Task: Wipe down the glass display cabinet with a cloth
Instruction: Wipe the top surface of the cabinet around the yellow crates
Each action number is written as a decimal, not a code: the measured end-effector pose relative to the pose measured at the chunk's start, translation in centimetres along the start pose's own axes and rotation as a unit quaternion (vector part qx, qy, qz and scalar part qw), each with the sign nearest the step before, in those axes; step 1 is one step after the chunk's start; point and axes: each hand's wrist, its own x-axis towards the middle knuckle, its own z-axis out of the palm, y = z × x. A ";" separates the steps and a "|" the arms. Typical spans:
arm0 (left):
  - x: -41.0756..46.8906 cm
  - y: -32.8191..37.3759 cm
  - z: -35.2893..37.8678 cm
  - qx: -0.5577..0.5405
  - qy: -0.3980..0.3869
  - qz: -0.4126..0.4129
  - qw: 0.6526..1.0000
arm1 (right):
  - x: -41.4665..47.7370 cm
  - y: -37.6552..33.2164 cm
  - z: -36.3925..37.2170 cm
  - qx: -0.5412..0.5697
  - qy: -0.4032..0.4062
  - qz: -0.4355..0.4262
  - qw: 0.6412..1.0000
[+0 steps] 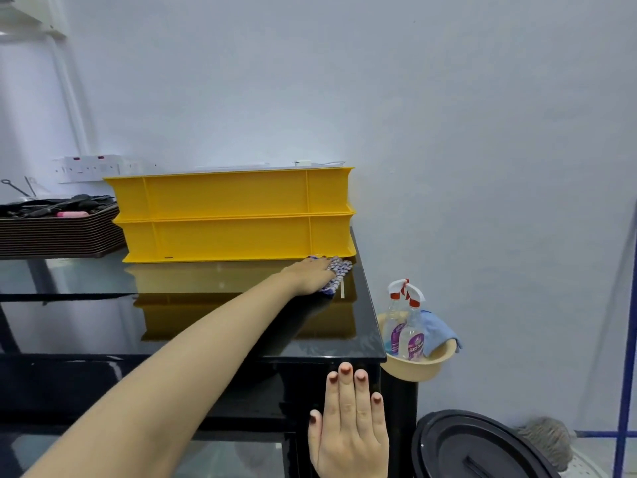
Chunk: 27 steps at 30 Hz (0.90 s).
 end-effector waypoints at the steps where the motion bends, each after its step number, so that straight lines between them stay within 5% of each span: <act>1: -0.2 1.0 0.0 -0.009 -0.007 0.010 1.000 | 0.0 0.1 -0.1 0.003 0.002 -0.003 1.000; 11: -12.7 0.5 -0.1 -0.068 -0.031 0.169 0.983 | -0.1 0.7 -0.4 0.015 -0.008 -0.028 0.999; 17: -15.2 -7.2 -1.6 -0.061 -0.023 0.024 0.998 | -0.5 0.7 -0.1 0.014 -0.005 -0.034 0.999; 20: -13.3 -5.7 -1.4 -0.034 0.004 -0.023 0.999 | -0.6 0.7 0.0 0.011 -0.003 -0.031 0.999; 27: -13.3 2.2 0.4 -0.031 0.004 0.147 0.989 | -0.7 0.6 0.0 0.016 0.000 -0.022 1.000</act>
